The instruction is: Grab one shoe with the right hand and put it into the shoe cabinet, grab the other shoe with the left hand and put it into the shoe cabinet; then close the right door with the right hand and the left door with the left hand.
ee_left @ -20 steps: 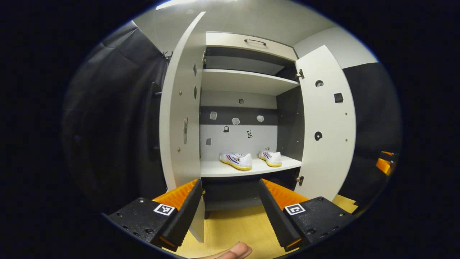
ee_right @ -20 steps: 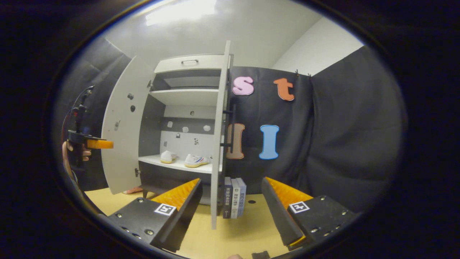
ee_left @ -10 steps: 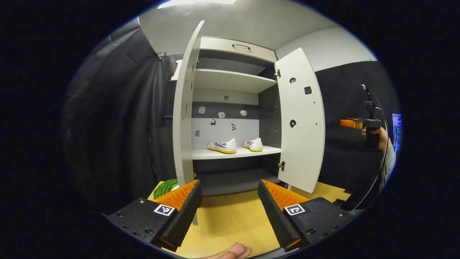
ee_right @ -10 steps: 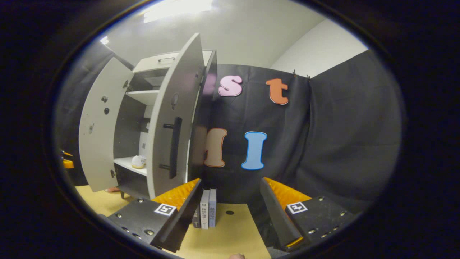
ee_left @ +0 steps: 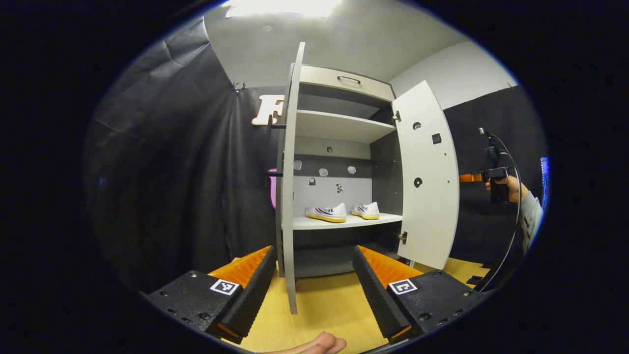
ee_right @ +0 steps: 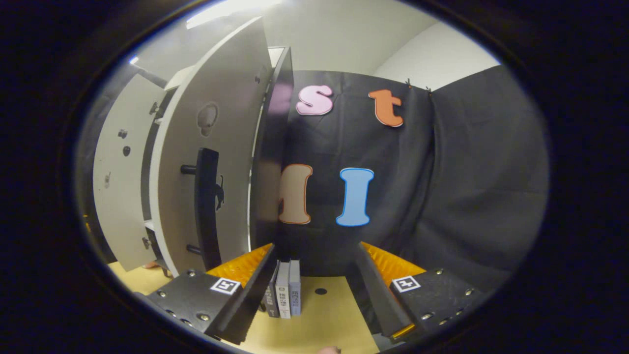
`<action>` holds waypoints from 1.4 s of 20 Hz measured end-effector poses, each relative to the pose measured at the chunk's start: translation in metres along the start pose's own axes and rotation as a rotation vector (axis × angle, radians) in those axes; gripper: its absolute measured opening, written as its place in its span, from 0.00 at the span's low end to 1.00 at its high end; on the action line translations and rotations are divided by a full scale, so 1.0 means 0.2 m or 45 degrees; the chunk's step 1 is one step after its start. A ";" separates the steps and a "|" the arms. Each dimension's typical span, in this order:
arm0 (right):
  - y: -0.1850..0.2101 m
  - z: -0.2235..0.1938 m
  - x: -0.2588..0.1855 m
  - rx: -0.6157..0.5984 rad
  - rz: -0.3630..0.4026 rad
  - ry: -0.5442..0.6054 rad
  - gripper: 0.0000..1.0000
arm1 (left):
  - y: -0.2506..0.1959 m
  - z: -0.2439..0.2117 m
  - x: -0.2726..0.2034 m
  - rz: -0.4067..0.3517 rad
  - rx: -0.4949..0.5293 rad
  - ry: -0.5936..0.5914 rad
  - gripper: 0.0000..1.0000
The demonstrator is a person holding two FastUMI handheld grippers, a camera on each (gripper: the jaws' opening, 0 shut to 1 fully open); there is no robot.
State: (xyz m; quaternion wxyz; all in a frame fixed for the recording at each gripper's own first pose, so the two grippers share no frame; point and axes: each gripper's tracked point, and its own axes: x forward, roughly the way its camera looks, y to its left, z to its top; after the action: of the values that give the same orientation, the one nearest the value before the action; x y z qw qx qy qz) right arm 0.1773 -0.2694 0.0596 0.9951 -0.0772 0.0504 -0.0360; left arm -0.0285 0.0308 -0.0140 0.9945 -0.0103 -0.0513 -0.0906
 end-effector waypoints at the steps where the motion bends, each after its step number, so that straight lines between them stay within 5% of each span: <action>1: 0.03 0.01 0.01 0.006 0.013 0.000 0.97 | 0.01 0.00 -0.02 0.004 0.014 -0.002 0.95; 4: 0.19 0.05 0.02 0.006 0.094 -0.016 0.95 | 0.06 0.01 -0.05 0.022 0.023 -0.013 0.95; 9: 0.27 0.07 -0.01 -0.067 0.030 -0.050 0.90 | 0.16 0.00 -0.09 0.059 -0.041 -0.011 0.94; 15: 0.60 0.03 -0.03 0.081 0.147 0.025 0.92 | 0.20 0.00 -0.10 0.076 -0.043 -0.020 0.95; 20: 0.82 0.05 0.00 0.059 0.163 -0.003 0.90 | 0.21 -0.02 -0.11 0.075 -0.017 -0.007 0.95; 25: 1.28 0.08 -0.02 0.101 0.409 -0.041 0.94 | 0.25 -0.04 -0.11 0.113 -0.046 0.010 0.95; 28: 1.25 -0.03 -0.04 0.021 0.251 -0.007 0.98 | 0.31 -0.05 -0.10 0.153 -0.025 0.032 0.95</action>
State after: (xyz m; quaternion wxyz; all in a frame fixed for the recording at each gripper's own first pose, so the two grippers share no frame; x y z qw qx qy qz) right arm 0.1847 -0.0241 0.0160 0.9945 -0.0639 0.0549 0.0620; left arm -0.0366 0.0960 -0.0274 0.9986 -0.0221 -0.0371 -0.0316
